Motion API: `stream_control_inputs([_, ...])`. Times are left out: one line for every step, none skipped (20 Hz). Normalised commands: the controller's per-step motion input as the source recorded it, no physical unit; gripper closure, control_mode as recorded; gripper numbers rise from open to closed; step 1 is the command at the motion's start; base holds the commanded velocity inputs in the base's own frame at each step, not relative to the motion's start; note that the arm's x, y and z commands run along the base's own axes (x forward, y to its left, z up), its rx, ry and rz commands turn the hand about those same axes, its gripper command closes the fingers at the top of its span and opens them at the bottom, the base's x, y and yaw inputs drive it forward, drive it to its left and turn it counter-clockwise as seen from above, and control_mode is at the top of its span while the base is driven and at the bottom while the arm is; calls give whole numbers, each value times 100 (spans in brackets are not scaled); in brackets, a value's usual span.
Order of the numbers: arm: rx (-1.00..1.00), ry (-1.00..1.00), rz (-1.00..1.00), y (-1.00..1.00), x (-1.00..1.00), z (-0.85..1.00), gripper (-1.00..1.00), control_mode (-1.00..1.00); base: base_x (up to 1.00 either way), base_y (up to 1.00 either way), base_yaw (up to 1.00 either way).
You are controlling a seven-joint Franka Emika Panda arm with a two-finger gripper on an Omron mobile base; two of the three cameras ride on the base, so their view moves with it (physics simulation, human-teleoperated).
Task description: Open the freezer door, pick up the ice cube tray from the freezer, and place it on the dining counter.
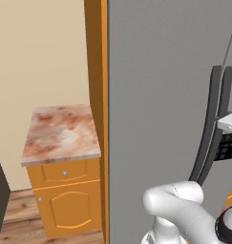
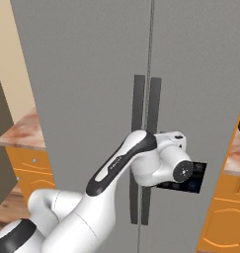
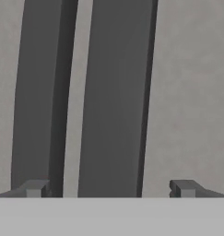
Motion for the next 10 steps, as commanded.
stream_control_inputs([0,0,1,0,16,0,-100,-100,0,0,0])
stream_control_inputs([0,0,1,0,14,0,-100,-100,0,0,0])
stream_control_inputs([0,0,1,0,11,0,-100,-100,0,0,0])
stream_control_inputs([0,0,1,0,11,0,-100,-100,0,0,0])
stream_control_inputs([0,0,0,0,9,0,-100,-100,0,0,0])
stream_control_inputs([0,0,0,0,9,0,-100,-100,0,0,0])
stream_control_inputs([0,0,0,0,9,0,-100,-100,0,0,0])
stream_control_inputs([0,0,0,0,8,0,-100,-100,0,0,0])
stream_control_inputs([0,0,0,1,8,0,-100,-100,0,0,0])
stream_control_inputs([0,0,0,3,4,0,100,-100,0,0,0])
